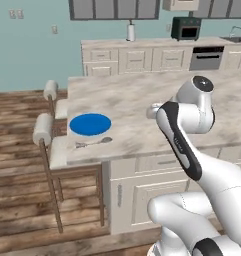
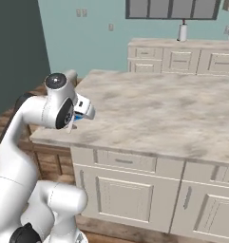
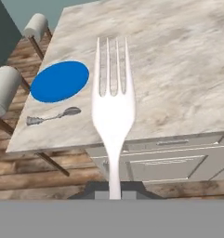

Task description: Take the fork and place it on the left side of the plate. Then take the spoon and place it on the right side of the plate. Make sure they're directly next to the plate.

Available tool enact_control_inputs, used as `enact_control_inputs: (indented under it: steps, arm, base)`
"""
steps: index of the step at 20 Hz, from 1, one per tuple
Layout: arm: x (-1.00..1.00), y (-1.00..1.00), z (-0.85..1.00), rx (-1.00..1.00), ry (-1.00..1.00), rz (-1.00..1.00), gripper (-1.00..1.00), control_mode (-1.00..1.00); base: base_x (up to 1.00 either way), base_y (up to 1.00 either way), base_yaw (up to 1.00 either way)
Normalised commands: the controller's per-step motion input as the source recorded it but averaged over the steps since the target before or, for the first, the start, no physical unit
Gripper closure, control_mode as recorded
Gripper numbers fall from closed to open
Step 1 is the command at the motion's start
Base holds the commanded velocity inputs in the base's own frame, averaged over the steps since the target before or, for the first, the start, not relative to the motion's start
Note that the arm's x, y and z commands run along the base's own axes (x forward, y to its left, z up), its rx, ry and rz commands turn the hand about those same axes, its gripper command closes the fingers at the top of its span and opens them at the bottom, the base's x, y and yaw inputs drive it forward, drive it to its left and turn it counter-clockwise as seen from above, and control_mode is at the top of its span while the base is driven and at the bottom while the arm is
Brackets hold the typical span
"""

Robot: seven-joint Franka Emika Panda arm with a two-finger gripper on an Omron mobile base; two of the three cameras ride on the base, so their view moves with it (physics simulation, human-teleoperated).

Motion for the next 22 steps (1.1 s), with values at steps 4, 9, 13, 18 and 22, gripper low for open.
enact_control_inputs:
  steps: [4,9,13,18,22]
  arm:
    - [0.00,0.00,0.00,0.00,0.00,0.00,1.00,1.00]
    - [0.00,0.00,0.00,0.00,0.00,0.00,1.00,1.00]
    - [0.00,0.00,0.00,0.00,0.00,0.00,1.00,1.00]
    - [0.00,0.00,0.00,0.00,0.00,0.00,1.00,1.00]
    - [0.00,0.00,0.00,0.00,0.00,0.00,1.00,1.00]
  base:
    - [0.21,1.00,-0.25]
    - [0.22,1.00,-0.29]
    - [0.23,1.00,-0.36]
    - [0.23,0.84,-0.44]
    - [0.24,0.75,-0.48]
